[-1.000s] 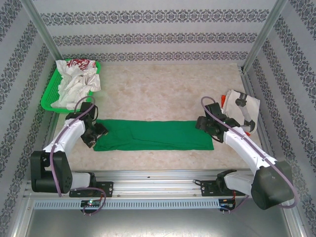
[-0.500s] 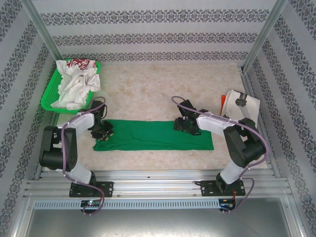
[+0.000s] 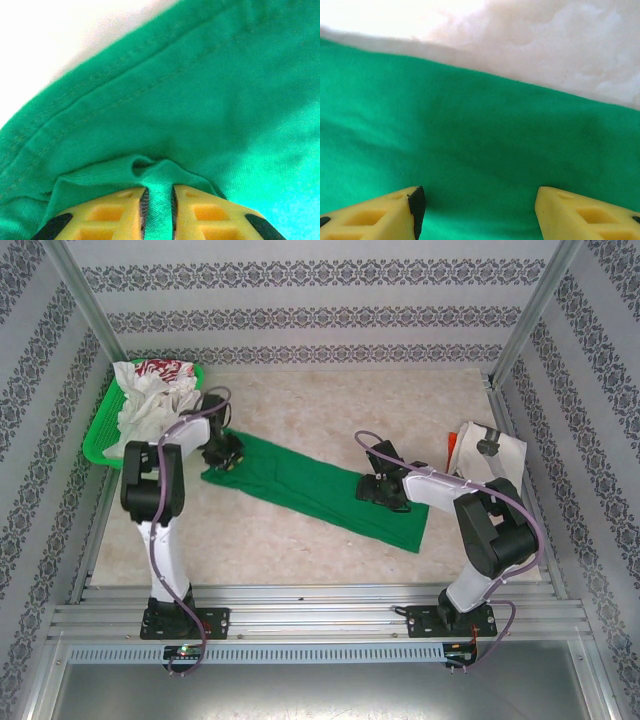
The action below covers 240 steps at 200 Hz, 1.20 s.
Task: Fold and stack the t-shirts
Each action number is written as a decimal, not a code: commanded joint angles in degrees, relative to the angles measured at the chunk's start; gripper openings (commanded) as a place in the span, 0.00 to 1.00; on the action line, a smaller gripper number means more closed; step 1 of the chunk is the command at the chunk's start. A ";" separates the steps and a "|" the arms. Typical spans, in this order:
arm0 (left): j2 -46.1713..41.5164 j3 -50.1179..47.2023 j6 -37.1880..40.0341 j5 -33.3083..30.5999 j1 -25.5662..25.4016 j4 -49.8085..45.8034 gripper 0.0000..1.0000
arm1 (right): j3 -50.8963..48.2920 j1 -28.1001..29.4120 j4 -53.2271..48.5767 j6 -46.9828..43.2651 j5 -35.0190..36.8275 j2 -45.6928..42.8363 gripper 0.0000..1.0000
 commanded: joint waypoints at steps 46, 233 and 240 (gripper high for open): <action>30.11 48.16 6.50 -2.93 -1.44 -20.51 0.54 | -4.60 4.05 0.78 5.33 -4.98 1.36 0.62; -46.14 -32.58 8.16 -9.33 -2.32 9.34 1.00 | 67.01 10.73 -0.65 -12.88 -13.92 41.43 0.64; -48.09 -35.15 8.58 -8.69 -2.61 9.80 1.00 | 71.26 11.34 -2.10 -13.16 -14.68 44.27 0.64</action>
